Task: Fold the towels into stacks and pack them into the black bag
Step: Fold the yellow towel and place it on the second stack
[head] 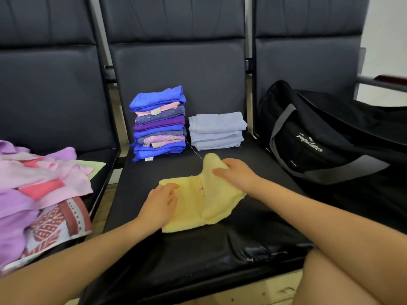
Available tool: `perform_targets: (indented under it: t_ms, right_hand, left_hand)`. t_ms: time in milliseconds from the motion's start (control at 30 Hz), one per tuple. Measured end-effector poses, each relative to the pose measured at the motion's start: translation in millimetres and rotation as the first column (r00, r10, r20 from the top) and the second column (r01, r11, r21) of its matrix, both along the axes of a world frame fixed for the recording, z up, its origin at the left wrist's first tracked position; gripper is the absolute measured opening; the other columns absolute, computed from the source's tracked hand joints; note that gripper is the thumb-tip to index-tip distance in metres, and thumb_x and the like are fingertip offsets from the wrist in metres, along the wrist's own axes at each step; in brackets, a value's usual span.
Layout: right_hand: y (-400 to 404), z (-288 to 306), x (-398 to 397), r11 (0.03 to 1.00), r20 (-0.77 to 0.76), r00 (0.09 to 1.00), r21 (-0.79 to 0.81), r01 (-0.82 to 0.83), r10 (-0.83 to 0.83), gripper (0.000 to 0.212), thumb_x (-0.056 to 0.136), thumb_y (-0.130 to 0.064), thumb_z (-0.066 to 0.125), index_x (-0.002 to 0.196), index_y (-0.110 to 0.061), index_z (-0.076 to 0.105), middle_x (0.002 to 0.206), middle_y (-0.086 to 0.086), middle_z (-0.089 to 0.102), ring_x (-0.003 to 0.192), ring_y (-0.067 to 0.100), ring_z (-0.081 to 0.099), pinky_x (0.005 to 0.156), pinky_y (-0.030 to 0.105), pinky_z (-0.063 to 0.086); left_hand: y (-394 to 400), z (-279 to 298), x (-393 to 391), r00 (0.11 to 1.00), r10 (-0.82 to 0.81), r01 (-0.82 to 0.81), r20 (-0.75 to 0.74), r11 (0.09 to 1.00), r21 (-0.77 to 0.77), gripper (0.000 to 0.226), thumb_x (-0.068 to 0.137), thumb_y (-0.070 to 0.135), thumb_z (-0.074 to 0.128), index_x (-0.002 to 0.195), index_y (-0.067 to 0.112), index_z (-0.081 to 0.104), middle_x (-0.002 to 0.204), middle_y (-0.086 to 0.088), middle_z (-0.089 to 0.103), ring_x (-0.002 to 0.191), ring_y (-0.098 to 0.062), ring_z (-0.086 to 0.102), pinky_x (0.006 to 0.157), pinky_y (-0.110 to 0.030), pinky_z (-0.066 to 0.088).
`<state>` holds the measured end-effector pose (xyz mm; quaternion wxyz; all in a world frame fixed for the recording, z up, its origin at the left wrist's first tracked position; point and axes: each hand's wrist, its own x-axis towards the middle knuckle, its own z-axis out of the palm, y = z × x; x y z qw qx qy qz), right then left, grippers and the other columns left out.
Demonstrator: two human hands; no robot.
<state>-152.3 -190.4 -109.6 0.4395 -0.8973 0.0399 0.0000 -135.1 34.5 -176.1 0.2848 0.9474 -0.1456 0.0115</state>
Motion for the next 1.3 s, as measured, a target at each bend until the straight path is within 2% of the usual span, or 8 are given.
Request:
perform_targets:
  t_ms: [233,400,533,733,900,1033,1167,1300]
  right_hand:
    - [44,2,-10,0.902,-0.230,0.927,0.387,-0.194,0.298,0.028,0.097,-0.023,0.051,0.116,-0.008,0.064,0.094,0.007,0.068,0.090,0.017,0.063,0.086,0.025,0.051]
    - [33,-15,-2,0.971,-0.122,0.987,0.229,-0.072,0.102,0.029,0.091,-0.011,0.054,0.117,0.000,0.062,0.085,0.002,0.056,0.075,0.010,0.052,0.062,0.018,0.046]
    - [22,-32,-2,0.978,-0.317,0.939,0.195,-0.072,0.132,0.010,0.090,-0.022,0.058,0.088,-0.012,0.056,0.087,0.005,0.054,0.082,0.016,0.053,0.076,0.030,0.048]
    - [34,-47,0,0.996,-0.347,0.936,0.080,-0.033,0.059,0.041,0.086,-0.053,0.059,0.095,-0.013,0.059,0.093,0.002,0.061,0.087,0.018,0.057,0.072,0.029,0.046]
    - [56,-53,-5,0.999,-0.320,0.947,-0.040,0.001,-0.014,0.064,0.077,-0.064,0.063,0.119,-0.016,0.060,0.117,0.000,0.064,0.109,0.019,0.061,0.094,0.033,0.049]
    - [64,-51,-6,0.959,-0.335,0.939,0.283,0.017,0.082,0.063,0.074,-0.048,0.077,0.124,-0.014,0.060,0.119,-0.002,0.065,0.110,0.015,0.061,0.097,0.031,0.049]
    - [63,-32,-4,0.723,-0.373,0.904,0.681,0.114,0.209,0.052,0.079,-0.028,0.078,0.123,-0.008,0.060,0.117,0.009,0.068,0.109,0.023,0.065,0.098,0.038,0.051]
    - [56,-4,-9,0.589,-0.280,0.921,0.805,0.071,0.271,0.030,0.086,-0.019,0.069,0.112,-0.006,0.064,0.111,0.013,0.070,0.101,0.027,0.067,0.088,0.038,0.054]
  left_hand:
    - [9,18,1,0.964,0.107,-0.196,-0.244,0.904,-0.380,0.034,0.103,0.025,0.035,0.127,0.017,0.057,0.122,-0.002,0.060,0.111,-0.016,0.056,0.099,-0.031,0.042]
    - [4,26,2,0.934,0.113,-0.220,-0.338,0.929,-0.298,0.022,0.095,0.037,0.053,0.097,0.019,0.067,0.100,0.004,0.064,0.094,-0.012,0.059,0.084,-0.027,0.045]
    - [-3,30,6,0.861,0.095,-0.283,-0.500,0.906,-0.316,0.030,0.091,0.035,0.060,0.092,0.007,0.069,0.098,-0.003,0.063,0.091,-0.015,0.057,0.081,-0.029,0.045]
    - [-8,19,7,0.832,0.162,-0.460,-0.531,0.737,-0.496,0.015,0.091,0.022,0.052,0.091,0.007,0.055,0.096,-0.009,0.055,0.085,-0.019,0.051,0.073,-0.033,0.041]
    - [0,16,5,0.894,0.249,-0.391,-0.372,0.839,-0.379,0.016,0.092,0.021,0.056,0.101,0.008,0.057,0.098,-0.006,0.058,0.087,-0.017,0.054,0.067,-0.027,0.043]
    - [9,19,10,0.899,0.279,-0.379,-0.337,0.881,-0.282,0.016,0.093,0.025,0.057,0.099,0.010,0.059,0.097,-0.004,0.060,0.091,-0.018,0.056,0.074,-0.030,0.046]
    - [9,22,8,0.903,0.234,-0.354,-0.361,0.880,-0.316,0.023,0.096,0.034,0.053,0.092,0.012,0.058,0.096,-0.005,0.060,0.082,-0.013,0.055,0.065,-0.025,0.043]
    - [5,29,3,0.836,0.011,-0.388,-0.548,0.719,-0.577,0.039,0.096,0.053,0.044,0.108,0.021,0.062,0.110,-0.007,0.069,0.099,-0.021,0.065,0.083,-0.034,0.052]
